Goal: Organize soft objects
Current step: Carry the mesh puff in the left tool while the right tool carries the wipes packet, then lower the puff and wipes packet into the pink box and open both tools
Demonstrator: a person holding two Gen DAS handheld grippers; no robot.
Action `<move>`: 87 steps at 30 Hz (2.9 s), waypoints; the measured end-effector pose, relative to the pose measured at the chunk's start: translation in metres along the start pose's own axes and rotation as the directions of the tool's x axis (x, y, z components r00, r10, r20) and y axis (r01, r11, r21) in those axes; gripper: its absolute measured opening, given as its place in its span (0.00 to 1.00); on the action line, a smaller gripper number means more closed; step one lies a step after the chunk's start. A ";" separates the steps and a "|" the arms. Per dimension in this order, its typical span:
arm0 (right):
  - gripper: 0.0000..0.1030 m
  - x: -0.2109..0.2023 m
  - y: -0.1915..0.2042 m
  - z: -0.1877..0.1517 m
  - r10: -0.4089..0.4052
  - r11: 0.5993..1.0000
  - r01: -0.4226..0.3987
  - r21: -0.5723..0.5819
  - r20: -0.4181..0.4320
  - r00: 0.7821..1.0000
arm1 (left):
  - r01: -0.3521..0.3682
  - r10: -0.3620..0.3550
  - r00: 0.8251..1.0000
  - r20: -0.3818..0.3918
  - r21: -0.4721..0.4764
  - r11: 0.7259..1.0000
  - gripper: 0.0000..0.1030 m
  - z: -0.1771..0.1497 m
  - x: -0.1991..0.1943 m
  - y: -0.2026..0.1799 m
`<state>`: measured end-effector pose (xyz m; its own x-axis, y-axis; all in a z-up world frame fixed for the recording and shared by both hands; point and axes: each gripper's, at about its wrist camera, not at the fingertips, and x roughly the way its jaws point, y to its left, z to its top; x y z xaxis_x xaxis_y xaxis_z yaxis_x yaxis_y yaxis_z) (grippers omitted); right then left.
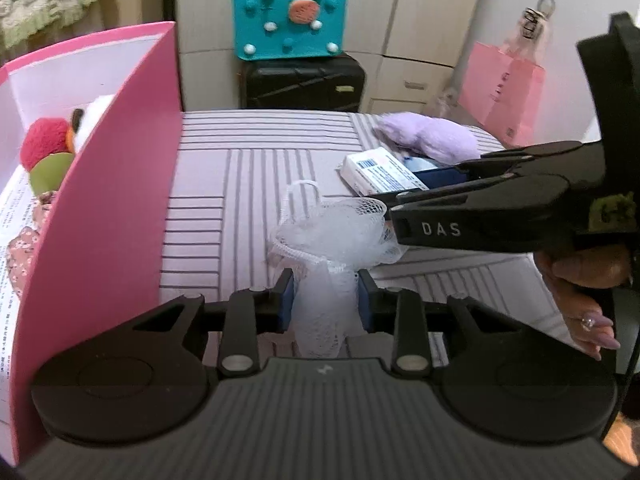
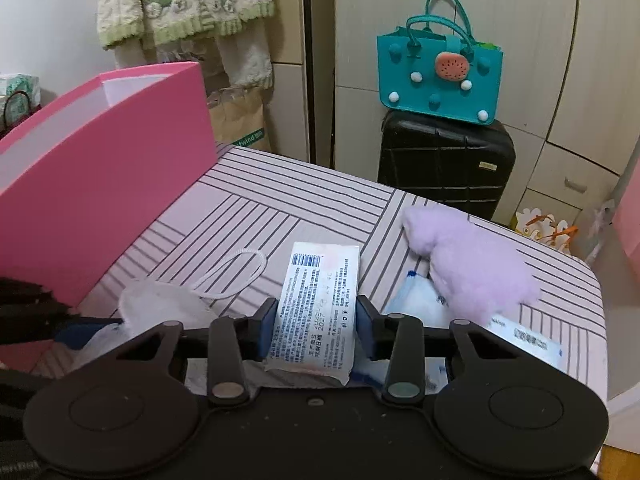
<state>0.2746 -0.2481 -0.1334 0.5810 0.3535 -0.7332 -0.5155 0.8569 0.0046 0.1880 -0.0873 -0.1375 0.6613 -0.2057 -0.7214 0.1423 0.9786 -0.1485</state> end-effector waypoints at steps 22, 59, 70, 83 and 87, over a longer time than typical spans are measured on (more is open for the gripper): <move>0.45 -0.075 0.007 -0.043 0.151 0.986 -0.146 0.086 -0.063 0.986 | 0.184 -0.158 0.970 -0.187 0.132 0.974 0.27 -0.018 -0.051 -0.002; 0.45 -0.152 0.110 0.002 0.411 0.908 -0.418 -0.022 -0.142 0.901 | 0.173 -0.154 0.978 -0.137 0.133 0.976 0.28 -0.003 -0.211 0.092; 0.45 -0.153 0.129 0.064 0.451 0.885 -0.450 -0.124 -0.019 0.892 | 0.113 -0.119 0.993 0.029 0.149 0.982 0.28 0.030 -0.236 0.126; 0.45 -0.080 0.154 0.123 0.394 0.903 -0.383 -0.193 0.019 0.919 | 0.014 -0.012 1.000 -0.016 0.094 0.996 0.29 0.069 -0.169 0.170; 0.45 -0.053 0.158 0.133 0.400 0.902 -0.396 -0.171 -0.013 0.916 | -0.055 0.059 0.998 -0.031 0.121 0.991 0.30 0.070 -0.142 0.177</move>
<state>0.2462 -0.0812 -0.0034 0.3180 0.6622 -0.6785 -0.8029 0.5687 0.1787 0.1707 0.1150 -0.0144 0.6452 -0.1474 -0.7496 0.1938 0.9807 -0.0260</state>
